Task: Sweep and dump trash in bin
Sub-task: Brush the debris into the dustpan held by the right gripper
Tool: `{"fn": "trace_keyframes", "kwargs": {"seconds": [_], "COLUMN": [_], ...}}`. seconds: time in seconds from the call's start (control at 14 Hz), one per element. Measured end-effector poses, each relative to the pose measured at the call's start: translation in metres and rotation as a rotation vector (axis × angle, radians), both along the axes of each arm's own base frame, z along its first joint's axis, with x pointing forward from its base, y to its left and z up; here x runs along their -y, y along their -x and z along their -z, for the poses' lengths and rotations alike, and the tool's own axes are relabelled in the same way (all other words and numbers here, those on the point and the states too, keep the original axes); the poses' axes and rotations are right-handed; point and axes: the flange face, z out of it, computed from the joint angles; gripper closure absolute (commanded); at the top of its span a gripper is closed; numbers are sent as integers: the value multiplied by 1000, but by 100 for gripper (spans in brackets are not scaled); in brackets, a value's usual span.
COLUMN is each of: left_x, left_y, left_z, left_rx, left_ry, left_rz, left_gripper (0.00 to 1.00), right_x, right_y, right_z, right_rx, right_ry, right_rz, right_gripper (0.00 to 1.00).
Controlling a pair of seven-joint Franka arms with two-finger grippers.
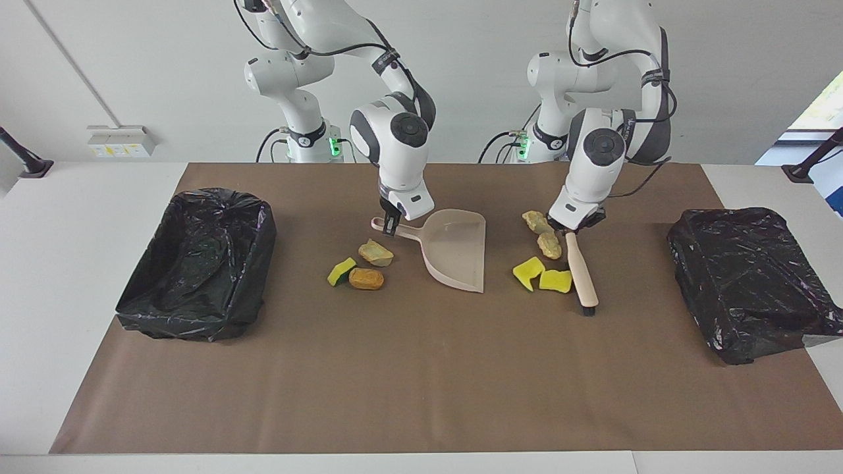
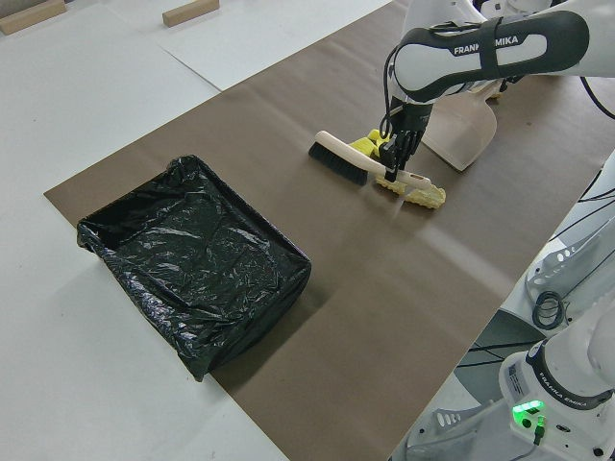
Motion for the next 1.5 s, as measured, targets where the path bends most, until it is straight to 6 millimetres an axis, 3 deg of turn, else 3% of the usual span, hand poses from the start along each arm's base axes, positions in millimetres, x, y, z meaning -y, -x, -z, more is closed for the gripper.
{"fn": "trace_keyframes", "kwargs": {"seconds": [0.43, 0.64, 1.0, 1.5], "left_x": [104, 134, 111, 32], "left_y": [52, 79, 94, 102], "left_z": [-6, -16, -55, -37], "left_rx": [-31, -60, -87, -69], "left_ry": [71, 71, -26, -265], "left_rz": [215, 263, -25, -390], "left_gripper": [100, 100, 100, 100], "right_x": [0, 0, 0, 0], "right_y": [0, 0, 0, 0], "right_z": [0, 0, 0, 0], "right_rx": [0, 0, 0, 0], "right_ry": [0, 0, 0, 0], "right_rz": [0, 0, 0, 0], "right_gripper": [100, 100, 100, 100]}}
